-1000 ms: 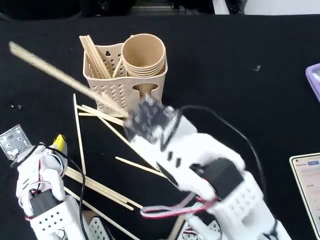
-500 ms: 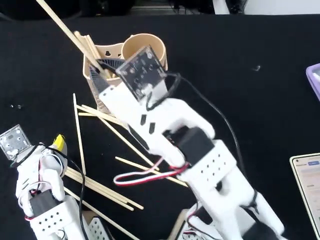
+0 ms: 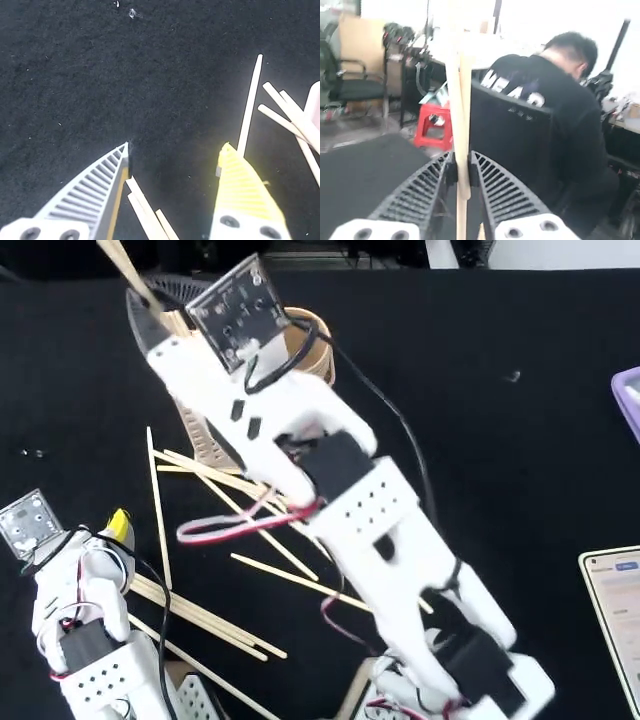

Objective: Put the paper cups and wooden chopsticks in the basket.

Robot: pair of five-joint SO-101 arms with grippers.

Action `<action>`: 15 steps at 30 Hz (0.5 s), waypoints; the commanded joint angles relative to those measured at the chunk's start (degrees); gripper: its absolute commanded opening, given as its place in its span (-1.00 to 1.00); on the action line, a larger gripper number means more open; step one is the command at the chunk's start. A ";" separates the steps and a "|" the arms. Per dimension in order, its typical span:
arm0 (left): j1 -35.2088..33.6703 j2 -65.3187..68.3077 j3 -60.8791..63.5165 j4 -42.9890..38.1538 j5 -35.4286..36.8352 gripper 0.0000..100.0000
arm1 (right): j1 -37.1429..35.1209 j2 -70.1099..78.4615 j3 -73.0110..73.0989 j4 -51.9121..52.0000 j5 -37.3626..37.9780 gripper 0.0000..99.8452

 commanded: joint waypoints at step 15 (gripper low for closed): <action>0.22 -0.35 -0.66 -1.05 -0.09 -0.43 | 4.13 9.54 -3.38 -2.99 -0.35 -0.98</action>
